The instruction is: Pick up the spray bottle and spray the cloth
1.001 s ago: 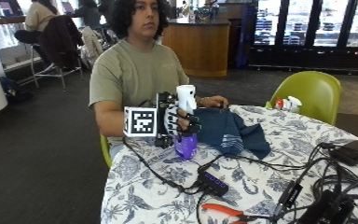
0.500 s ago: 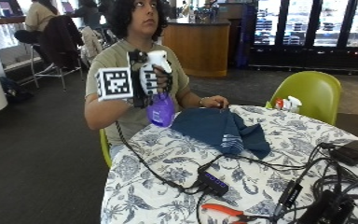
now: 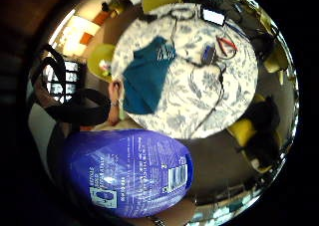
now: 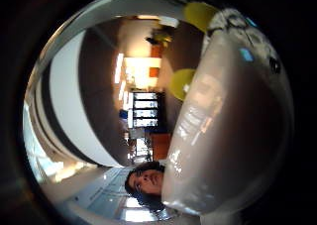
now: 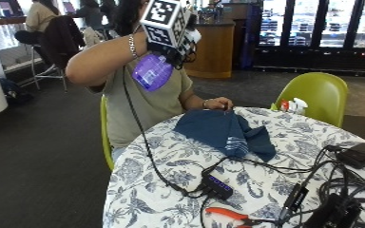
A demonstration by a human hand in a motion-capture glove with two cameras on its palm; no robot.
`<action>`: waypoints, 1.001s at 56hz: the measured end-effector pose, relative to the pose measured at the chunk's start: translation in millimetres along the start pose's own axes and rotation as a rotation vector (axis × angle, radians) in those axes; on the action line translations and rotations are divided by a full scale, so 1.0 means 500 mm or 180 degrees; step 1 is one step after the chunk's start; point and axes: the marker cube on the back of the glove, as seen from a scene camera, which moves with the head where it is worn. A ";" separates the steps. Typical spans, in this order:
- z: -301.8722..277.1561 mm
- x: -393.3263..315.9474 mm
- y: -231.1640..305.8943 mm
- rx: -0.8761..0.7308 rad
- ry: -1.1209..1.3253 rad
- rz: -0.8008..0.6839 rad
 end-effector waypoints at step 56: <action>0.352 -0.003 -0.240 -0.1208 0.0283 0.0488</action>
